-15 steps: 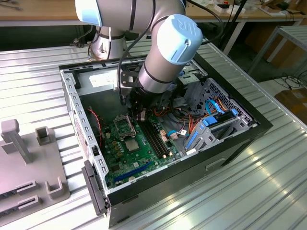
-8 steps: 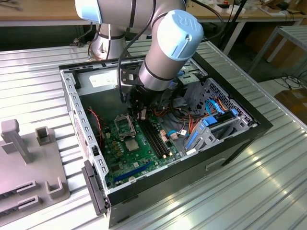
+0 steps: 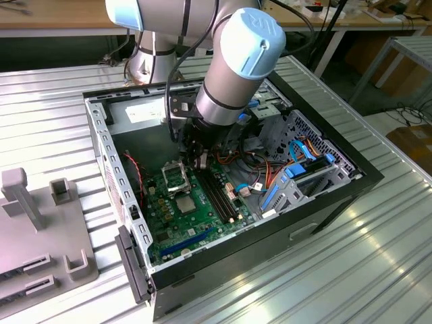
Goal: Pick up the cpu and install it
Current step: 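Place the cpu into insertion slot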
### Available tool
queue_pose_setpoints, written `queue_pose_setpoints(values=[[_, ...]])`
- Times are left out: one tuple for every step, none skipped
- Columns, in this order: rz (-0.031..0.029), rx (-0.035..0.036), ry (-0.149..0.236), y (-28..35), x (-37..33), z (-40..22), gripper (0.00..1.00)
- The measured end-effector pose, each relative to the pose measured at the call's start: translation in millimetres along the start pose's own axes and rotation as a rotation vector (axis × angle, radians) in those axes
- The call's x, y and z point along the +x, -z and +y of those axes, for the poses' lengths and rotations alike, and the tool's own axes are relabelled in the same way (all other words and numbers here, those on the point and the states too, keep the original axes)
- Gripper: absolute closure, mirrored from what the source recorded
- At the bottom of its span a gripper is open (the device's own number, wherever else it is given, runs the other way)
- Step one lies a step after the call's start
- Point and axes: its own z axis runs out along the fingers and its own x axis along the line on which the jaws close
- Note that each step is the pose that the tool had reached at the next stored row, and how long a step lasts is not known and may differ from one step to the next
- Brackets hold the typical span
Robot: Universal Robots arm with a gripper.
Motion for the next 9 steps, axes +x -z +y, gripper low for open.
queue_pose_setpoints(values=[[0.0197,0.0066,-0.001,7.3,-1.2,0.9,0.89],[0.0477,0.0161,-0.003,14.3,-2.4,1.7,0.89],[0.0495,0.0166,-0.003,15.5,-2.6,1.8,0.89],[0.0505,0.0170,-0.003,16.4,-2.8,1.9,0.89],[0.0512,0.0172,-0.003,17.1,-2.9,2.0,0.89],[0.0516,0.0173,-0.003,17.6,-3.0,2.1,0.89],[0.0520,0.0174,-0.003,18.6,-3.1,2.2,0.89],[0.0521,0.0175,-0.003,19.5,-3.3,2.3,0.89],[0.0522,0.0175,-0.003,20.0,-3.4,2.4,0.89]])
